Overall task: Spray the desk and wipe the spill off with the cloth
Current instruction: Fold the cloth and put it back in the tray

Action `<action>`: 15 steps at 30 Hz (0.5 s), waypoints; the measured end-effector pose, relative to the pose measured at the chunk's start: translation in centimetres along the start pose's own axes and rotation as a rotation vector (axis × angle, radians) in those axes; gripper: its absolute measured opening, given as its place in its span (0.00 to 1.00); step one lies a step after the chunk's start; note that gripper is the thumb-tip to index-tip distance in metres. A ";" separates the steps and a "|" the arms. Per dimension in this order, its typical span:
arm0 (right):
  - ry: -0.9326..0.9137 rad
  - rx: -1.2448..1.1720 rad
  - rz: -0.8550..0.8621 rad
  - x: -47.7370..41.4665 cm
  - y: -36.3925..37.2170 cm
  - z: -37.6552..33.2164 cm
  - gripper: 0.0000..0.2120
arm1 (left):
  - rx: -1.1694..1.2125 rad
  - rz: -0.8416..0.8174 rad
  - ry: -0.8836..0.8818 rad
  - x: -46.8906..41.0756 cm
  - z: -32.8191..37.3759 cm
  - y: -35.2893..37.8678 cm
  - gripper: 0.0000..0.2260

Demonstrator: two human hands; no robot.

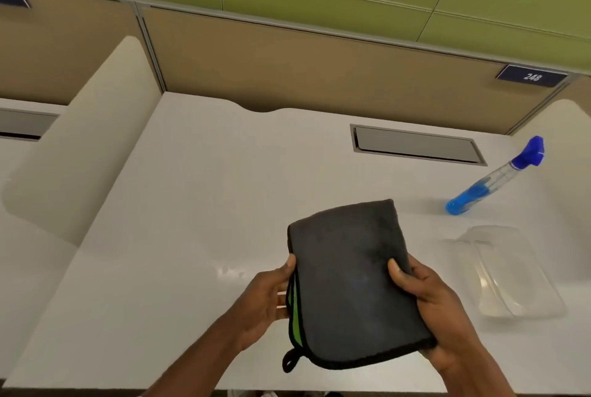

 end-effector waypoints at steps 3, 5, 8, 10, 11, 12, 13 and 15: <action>0.018 -0.064 0.019 0.1 -1.3 -0.5 0.13 | 0.151 -0.142 0.036 0.9 2.1 1.6 0.15; 0.035 -0.042 0.034 -0.3 -2.6 -0.3 0.10 | 0.054 -0.199 0.084 0.8 2.8 2.4 0.16; 0.076 0.051 0.087 -1.3 -5.4 0.2 0.08 | -0.155 -0.168 0.094 0.0 3.4 3.5 0.19; 0.073 0.101 0.092 -2.2 -7.2 0.5 0.09 | -0.247 -0.138 0.108 -0.5 3.7 4.6 0.18; 0.044 0.128 0.081 -2.7 -8.1 0.3 0.10 | -0.273 -0.133 0.120 -0.8 4.0 5.4 0.18; -0.011 0.158 0.078 -3.1 -9.1 0.1 0.11 | -0.284 -0.129 0.141 -1.1 4.3 6.2 0.18; -0.089 0.192 0.076 -3.2 -10.1 -0.5 0.14 | -0.275 -0.125 0.171 -1.4 4.6 7.1 0.20; -0.276 0.200 0.022 -3.0 -12.2 -2.1 0.20 | -0.203 -0.105 0.277 -1.9 5.5 8.9 0.24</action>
Point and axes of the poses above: each hand's wrist, its own x-axis away from the middle knuckle, its own y-axis out of the palm, z = x × y, the point moved 3 cm from there along -x, towards the middle knuckle, and after that the axes turned 12 degrees about y, right-handed, at the moved point
